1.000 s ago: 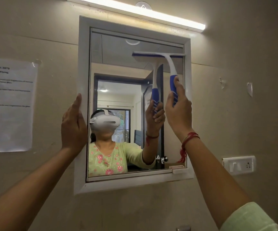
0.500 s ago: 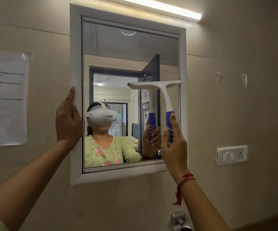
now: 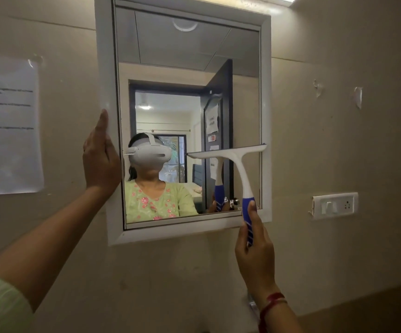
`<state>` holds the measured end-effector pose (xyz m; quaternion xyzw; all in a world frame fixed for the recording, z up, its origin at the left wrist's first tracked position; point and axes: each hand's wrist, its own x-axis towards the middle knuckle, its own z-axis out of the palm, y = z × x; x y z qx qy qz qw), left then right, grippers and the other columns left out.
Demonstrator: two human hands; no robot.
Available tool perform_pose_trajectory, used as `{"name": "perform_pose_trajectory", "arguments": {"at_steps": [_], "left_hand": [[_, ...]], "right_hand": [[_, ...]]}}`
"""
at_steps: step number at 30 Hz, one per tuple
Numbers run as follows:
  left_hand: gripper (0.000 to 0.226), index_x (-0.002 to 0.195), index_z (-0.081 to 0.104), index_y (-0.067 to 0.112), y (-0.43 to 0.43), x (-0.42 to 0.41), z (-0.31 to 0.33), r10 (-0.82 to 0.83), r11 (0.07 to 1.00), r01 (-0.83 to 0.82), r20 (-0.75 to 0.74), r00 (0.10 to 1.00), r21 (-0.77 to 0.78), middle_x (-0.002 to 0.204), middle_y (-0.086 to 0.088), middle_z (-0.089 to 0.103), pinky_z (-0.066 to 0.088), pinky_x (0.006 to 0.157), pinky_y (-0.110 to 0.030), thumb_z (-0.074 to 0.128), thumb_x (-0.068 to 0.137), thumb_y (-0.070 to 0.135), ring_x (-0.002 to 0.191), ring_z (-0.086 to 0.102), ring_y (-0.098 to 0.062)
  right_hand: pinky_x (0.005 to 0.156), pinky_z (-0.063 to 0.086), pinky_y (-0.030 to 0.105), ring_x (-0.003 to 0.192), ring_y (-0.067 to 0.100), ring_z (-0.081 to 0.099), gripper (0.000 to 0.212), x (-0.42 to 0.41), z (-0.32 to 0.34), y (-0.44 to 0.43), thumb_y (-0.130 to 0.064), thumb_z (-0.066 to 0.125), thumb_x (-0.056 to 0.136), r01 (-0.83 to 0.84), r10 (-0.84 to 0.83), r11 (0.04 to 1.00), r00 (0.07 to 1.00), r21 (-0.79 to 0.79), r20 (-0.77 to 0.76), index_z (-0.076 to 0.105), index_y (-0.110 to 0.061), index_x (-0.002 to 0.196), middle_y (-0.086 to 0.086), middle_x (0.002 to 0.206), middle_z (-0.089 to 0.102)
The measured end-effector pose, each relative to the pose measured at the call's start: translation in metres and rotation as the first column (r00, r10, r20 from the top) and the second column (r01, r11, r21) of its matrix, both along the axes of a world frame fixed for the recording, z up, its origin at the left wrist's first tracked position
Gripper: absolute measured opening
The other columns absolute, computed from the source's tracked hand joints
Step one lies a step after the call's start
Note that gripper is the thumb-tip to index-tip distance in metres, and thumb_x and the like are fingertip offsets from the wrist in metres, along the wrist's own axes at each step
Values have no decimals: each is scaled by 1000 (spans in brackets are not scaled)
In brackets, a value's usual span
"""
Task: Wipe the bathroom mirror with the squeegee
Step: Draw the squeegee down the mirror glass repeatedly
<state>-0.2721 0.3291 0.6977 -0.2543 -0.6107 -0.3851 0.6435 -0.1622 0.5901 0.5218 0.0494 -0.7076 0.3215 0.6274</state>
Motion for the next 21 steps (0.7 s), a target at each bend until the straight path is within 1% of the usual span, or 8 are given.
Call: {"name": "perform_pose_trajectory", "arguments": {"at_steps": [2, 4, 7, 11, 15, 17, 18, 21], "left_hand": [[46, 143, 28, 13, 0, -1, -1, 0, 1000, 0, -3, 1000, -1, 141, 6, 35, 28, 106, -21, 29, 98, 6, 127, 38, -12], [46, 143, 29, 12, 0, -2, -1, -3, 1000, 3, -5, 1000, 2, 138, 10, 33, 25, 105, -11, 30, 97, 7, 125, 36, -8], [46, 143, 29, 11, 0, -2, -2, 0, 1000, 0, -7, 1000, 1, 138, 11, 32, 22, 103, -5, 29, 97, 6, 124, 35, -6], [46, 143, 28, 12, 0, -2, -3, 1, 1000, -1, -2, 1000, 0, 137, 11, 32, 22, 101, -3, 29, 97, 7, 124, 35, -6], [46, 143, 28, 13, 1, -3, -4, -5, 1000, 5, 4, 1000, 11, 138, 10, 33, 21, 102, -3, 29, 98, 7, 125, 36, -8], [46, 143, 28, 13, 1, -3, -4, 3, 1000, -3, -5, 1000, 6, 139, 10, 33, 22, 103, -6, 29, 97, 7, 126, 37, -10], [46, 143, 29, 13, 1, -4, -4, 7, 1000, -7, -13, 1000, 2, 138, 11, 33, 23, 104, -9, 29, 97, 6, 126, 37, -8], [46, 143, 29, 13, 0, -4, -4, 2, 1000, -2, -19, 1000, 4, 137, 13, 32, 25, 105, -13, 29, 97, 6, 124, 36, -6]], "right_hand": [[64, 42, 10, 68, 8, 55, 63, 3, -8, -3, -6, 55, 87, 3, -3, 1000, 1000, -8, 10, 25, -30, 137, 7, 103, 57], [62, 40, 8, 66, 5, 53, 59, 7, -14, -6, -8, 54, 87, -1, 1, 1000, 1000, -13, 17, 26, -28, 136, 2, 102, 54], [64, 42, 9, 65, 8, 54, 60, 12, -26, -8, -4, 56, 86, -2, 3, 1000, 999, -19, 49, 29, -23, 135, 10, 101, 59], [59, 48, 18, 63, 14, 55, 62, 20, -42, -9, 1, 59, 83, 10, -10, 1000, 996, -8, 88, 32, -21, 135, 13, 95, 61], [55, 52, 19, 57, 19, 57, 77, 22, -59, -9, 3, 61, 81, 2, 0, 1000, 995, -14, 100, 23, -30, 140, 0, 91, 54], [49, 54, 25, 55, 22, 58, 80, 23, -67, -8, 4, 62, 80, 9, -7, 1000, 994, -17, 108, 23, -31, 139, 0, 86, 55], [48, 54, 26, 55, 20, 58, 78, 23, -71, -8, 3, 63, 79, 18, -16, 1000, 994, -13, 109, 26, -29, 139, 4, 84, 59], [52, 47, 15, 63, 13, 55, 59, 28, -79, -12, -12, 57, 84, 27, -25, 1000, 993, -15, 118, 33, -21, 137, 8, 79, 62]]}}
